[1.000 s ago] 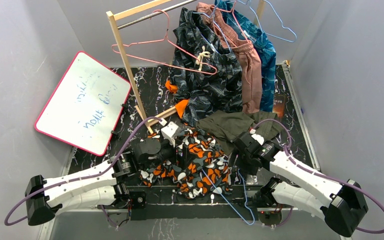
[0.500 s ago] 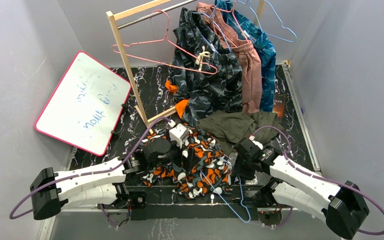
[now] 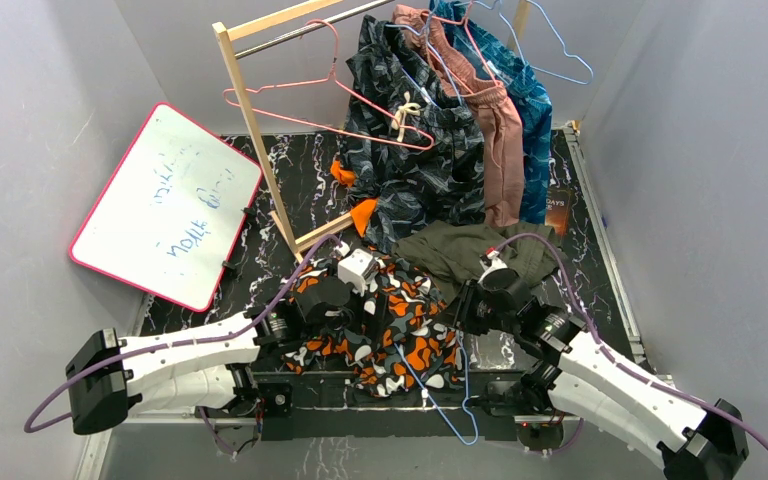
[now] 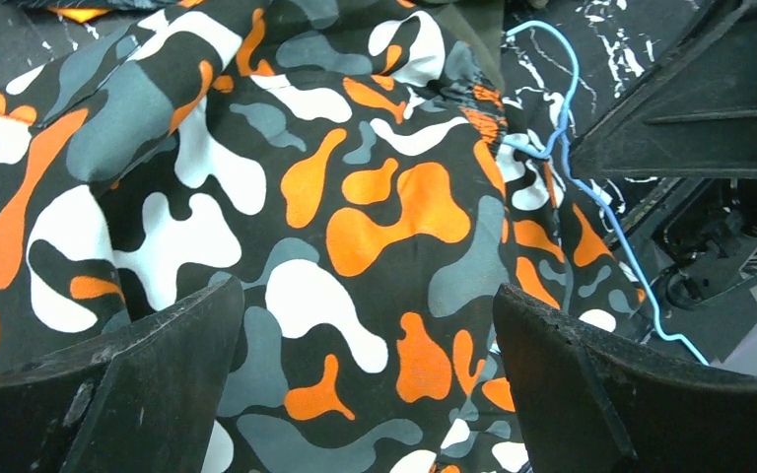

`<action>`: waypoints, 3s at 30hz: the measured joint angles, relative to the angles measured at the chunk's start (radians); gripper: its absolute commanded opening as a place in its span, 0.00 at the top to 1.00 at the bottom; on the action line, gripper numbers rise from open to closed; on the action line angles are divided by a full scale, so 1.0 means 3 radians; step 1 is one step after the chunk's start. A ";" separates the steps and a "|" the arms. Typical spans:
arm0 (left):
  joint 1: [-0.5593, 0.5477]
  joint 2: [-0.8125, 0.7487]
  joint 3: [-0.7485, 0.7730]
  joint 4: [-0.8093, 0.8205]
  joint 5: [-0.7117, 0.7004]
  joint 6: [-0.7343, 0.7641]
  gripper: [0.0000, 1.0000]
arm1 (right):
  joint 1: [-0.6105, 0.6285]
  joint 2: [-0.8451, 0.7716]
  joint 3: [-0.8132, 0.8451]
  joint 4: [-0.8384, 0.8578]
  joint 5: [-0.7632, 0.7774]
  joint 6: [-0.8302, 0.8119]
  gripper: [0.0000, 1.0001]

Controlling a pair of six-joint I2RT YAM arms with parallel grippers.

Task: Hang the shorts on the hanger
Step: Pick up the hanger at the center of the board.

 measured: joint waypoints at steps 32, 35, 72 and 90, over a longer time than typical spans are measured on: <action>0.0000 0.0289 0.0034 -0.0088 -0.0084 -0.0168 0.04 | -0.0003 -0.0617 -0.1022 0.0361 0.0671 0.1102 0.59; 0.0000 0.0357 0.0034 -0.0089 -0.0064 -0.0169 0.04 | -0.0003 -0.0856 -0.1130 0.0397 0.0707 0.1118 0.69; -0.0008 -0.0004 0.1155 -0.1228 -0.0036 -0.0085 0.11 | -0.0003 -0.0952 -0.0777 0.2405 0.0493 -0.1183 1.00; -0.0209 0.0992 0.1628 -0.1123 -0.0242 0.0451 0.37 | -0.0003 -0.0688 -0.0871 0.2978 0.0379 -0.1242 1.00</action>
